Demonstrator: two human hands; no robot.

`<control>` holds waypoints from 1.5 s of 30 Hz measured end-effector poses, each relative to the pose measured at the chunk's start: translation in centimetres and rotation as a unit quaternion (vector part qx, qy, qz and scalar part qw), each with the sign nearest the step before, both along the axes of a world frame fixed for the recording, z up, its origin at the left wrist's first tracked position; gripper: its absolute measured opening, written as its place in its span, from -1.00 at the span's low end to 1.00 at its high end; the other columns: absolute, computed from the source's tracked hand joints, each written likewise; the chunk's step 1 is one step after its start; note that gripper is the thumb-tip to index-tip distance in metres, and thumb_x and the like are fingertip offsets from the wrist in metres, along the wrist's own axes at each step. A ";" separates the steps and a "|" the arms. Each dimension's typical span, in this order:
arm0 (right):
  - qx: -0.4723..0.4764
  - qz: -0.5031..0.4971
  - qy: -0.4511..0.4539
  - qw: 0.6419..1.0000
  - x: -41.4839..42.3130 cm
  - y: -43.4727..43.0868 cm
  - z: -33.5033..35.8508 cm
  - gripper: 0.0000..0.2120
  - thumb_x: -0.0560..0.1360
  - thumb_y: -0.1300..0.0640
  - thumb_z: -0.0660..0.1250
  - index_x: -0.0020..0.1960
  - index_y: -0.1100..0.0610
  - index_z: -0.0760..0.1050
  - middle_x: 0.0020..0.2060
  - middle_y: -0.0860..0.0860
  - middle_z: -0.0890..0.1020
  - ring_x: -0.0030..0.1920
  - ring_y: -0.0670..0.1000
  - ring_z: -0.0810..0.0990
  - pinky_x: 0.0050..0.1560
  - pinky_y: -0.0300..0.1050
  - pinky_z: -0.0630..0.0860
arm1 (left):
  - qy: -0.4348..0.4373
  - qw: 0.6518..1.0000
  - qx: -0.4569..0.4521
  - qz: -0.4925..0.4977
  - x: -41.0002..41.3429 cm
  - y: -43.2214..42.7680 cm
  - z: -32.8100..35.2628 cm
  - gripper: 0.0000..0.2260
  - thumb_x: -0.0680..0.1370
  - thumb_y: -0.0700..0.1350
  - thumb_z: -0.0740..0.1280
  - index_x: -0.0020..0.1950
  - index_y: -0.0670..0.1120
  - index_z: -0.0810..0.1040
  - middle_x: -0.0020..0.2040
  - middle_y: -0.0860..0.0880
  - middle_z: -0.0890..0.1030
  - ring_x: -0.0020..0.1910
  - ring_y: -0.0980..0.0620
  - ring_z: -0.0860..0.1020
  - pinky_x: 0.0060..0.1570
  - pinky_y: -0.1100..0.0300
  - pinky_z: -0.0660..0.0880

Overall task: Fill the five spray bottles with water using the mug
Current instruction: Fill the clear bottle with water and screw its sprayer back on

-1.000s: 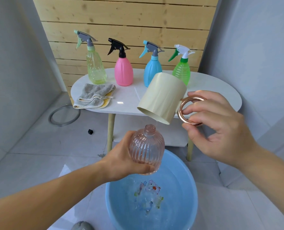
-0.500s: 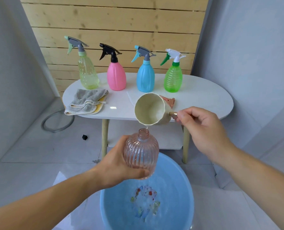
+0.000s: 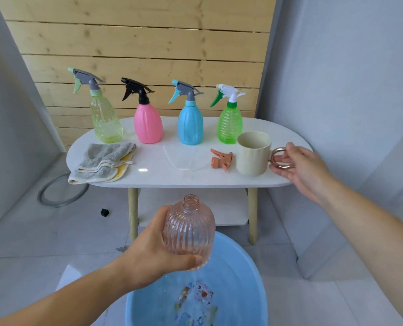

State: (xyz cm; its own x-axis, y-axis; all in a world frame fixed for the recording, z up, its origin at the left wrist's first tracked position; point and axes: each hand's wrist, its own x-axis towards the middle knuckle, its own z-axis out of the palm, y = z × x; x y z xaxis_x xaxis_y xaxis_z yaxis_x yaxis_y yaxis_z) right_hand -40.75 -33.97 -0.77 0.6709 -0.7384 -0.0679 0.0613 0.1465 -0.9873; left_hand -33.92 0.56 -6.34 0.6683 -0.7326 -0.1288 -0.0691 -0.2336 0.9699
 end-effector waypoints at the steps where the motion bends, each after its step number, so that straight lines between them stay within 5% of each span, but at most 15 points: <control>1: -0.004 -0.016 0.015 1.000 0.1 -1.3 -0.2 -0.66 0.66 0.07 0.21 -0.22 0.23 0.40 -0.05 0.30 0.57 -0.01 0.25 0.62 -0.07 -0.06 0.68 | -0.002 1.000 0.002 -0.002 0.0 -0.3 0.0 -0.15 0.14 -0.09 0.69 0.35 0.08 0.40 0.06 0.12 0.70 0.07 0.07 0.72 -0.02 0.18 0.64; 9: 0.009 -0.028 0.058 0.998 1.1 -6.9 -1.7 -0.68 0.65 0.08 0.20 -0.25 0.17 0.35 -0.12 0.26 0.57 -0.16 0.20 0.62 0.05 0.06 0.62 | -0.022 1.000 0.009 -0.017 0.5 -2.6 -0.2 -0.20 0.23 -0.21 0.73 0.36 0.05 0.42 0.10 0.08 0.70 0.11 0.04 0.71 0.00 0.22 0.63; 20: -0.012 -0.030 0.128 0.991 2.6 -8.9 -2.6 -0.76 0.60 0.08 0.18 -0.22 0.13 0.33 -0.26 0.16 0.53 -0.25 0.18 0.58 -0.40 -0.16 0.50 | -0.024 0.999 0.028 -0.036 0.2 -3.8 -0.1 -0.24 0.31 -0.33 0.68 0.36 0.06 0.40 0.09 0.15 0.70 0.10 0.06 0.72 -0.01 0.25 0.63; 27: -0.068 -0.063 0.140 0.986 3.4 -9.7 -3.2 -0.80 0.60 -0.04 0.23 -0.06 0.08 0.45 -0.02 0.14 0.53 -0.03 0.12 0.58 -0.21 -0.06 0.55 | -0.023 0.999 0.030 -0.035 0.2 -3.7 -0.1 -0.24 0.31 -0.31 0.68 0.36 0.08 0.40 0.11 0.15 0.69 0.11 0.05 0.71 0.02 0.23 0.64; 32: -0.083 -0.067 0.146 0.984 3.6 -9.3 -3.2 -0.81 0.59 -0.03 0.24 -0.07 0.07 0.48 0.01 0.14 0.52 -0.05 0.12 0.57 -0.12 -0.02 0.58 | -0.021 0.999 0.028 -0.037 0.1 -3.5 0.1 -0.25 0.32 -0.33 0.67 0.35 0.07 0.40 0.09 0.17 0.69 0.10 0.09 0.71 0.00 0.28 0.62; 36: -0.170 -0.092 0.215 0.957 3.3 -8.3 -2.2 -0.71 0.59 -0.12 0.18 0.09 0.08 0.50 0.08 0.02 0.52 0.13 0.08 0.51 0.16 0.06 0.51 | -0.018 0.999 0.023 -0.035 0.0 -3.4 0.1 -0.25 0.32 -0.36 0.66 0.35 0.05 0.40 0.07 0.18 0.70 0.08 0.11 0.71 -0.02 0.30 0.61; 40: -0.389 -0.185 0.216 0.876 3.7 -6.1 0.9 -0.63 0.54 -0.14 0.16 0.17 0.06 0.55 0.15 0.08 0.56 0.27 0.18 0.43 0.27 0.09 0.41 | -0.006 0.999 0.014 -0.029 0.3 -3.3 -0.1 -0.23 0.31 -0.35 0.68 0.37 0.05 0.40 0.08 0.14 0.70 0.10 0.07 0.71 0.00 0.25 0.63; 43: -0.507 -0.152 0.074 0.845 5.1 -1.3 3.8 -0.82 0.57 0.06 0.24 -0.02 0.12 0.56 -0.12 -0.07 0.55 0.01 0.08 0.52 0.11 0.01 0.47 | 0.003 1.000 0.003 -0.026 0.6 -3.2 -0.2 -0.20 0.26 -0.25 0.70 0.39 0.05 0.40 0.11 0.05 0.71 0.13 0.01 0.71 0.04 0.16 0.64; 45: -0.524 -0.047 0.082 0.846 6.4 2.1 4.3 -0.87 0.55 0.06 0.27 -0.09 0.07 0.55 -0.21 -0.08 0.58 -0.16 0.03 0.54 -0.08 -0.05 0.51 | 0.002 1.000 -0.006 -0.019 0.8 -3.2 -0.1 -0.20 0.26 -0.28 0.69 0.38 0.05 0.41 0.11 0.03 0.71 0.12 0.00 0.72 0.04 0.15 0.64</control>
State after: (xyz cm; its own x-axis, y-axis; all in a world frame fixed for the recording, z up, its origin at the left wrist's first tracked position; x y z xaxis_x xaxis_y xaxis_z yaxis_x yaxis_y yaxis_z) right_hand -34.36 -31.89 3.53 0.6516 -0.4994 0.5710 -0.1262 -0.8136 -0.5676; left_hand -33.15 -2.59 -6.47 0.6394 -0.7590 -0.1229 -0.0740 -0.2198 0.9727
